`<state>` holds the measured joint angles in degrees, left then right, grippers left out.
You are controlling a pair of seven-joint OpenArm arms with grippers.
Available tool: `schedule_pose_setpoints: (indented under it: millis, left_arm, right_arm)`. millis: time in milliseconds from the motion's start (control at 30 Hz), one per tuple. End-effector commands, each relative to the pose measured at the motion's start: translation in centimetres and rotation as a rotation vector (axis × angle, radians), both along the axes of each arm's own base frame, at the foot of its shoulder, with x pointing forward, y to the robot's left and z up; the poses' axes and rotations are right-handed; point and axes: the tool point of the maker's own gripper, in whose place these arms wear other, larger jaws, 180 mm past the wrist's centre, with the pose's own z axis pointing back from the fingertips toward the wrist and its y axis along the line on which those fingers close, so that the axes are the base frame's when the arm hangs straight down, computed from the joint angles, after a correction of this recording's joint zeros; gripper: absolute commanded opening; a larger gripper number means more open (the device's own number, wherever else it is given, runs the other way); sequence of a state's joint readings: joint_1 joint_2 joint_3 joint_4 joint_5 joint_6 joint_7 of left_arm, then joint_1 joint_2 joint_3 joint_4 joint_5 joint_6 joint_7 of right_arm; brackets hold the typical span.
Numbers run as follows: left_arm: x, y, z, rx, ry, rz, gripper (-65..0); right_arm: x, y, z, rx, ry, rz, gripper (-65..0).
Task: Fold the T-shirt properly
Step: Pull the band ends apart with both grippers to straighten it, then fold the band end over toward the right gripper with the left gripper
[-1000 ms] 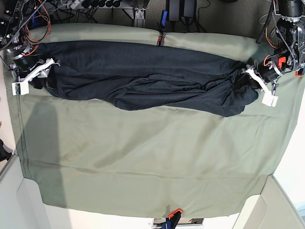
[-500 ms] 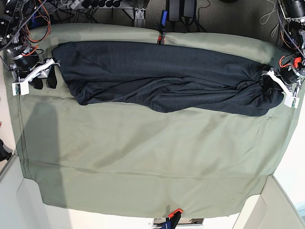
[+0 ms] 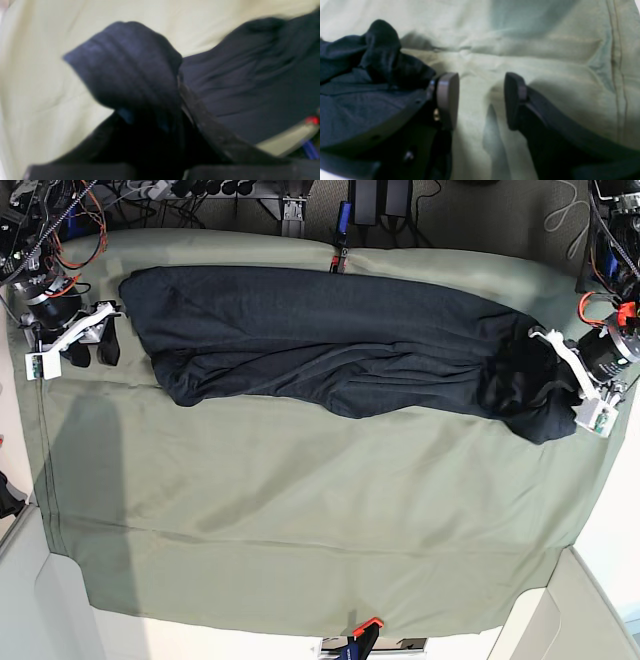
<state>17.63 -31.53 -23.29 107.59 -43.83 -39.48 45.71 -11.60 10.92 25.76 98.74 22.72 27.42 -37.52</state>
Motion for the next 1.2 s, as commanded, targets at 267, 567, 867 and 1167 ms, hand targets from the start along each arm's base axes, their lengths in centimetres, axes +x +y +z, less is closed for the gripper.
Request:
schedule_pose_setpoints:
  millis: [267,567,867,1167]
  left_arm:
    - [-2.8,-14.9,-4.5,0.022,0.053,-0.363,-65.0]
    - [-2.6,-17.3,-9.2,0.032,0.153,-0.376,-25.0]
    - [-5.1,-20.0,-8.7,-0.122,0.288,-0.465,-25.0]
    - [-6.5,-22.4,-6.3,-0.338,0.332,-0.528,-25.0]
  right_arm:
    - [0.9,-0.1,1.5,0.012,-0.057,-0.002,-35.1]
    - [0.3,1.6,1.4,0.097,-0.026,0.051,-33.8]
    - [-0.2,3.6,1.5,0.185,-0.001,0.113,-20.1]
    - [-0.5,5.4,0.9,0.229,0.016,0.120,-20.2]
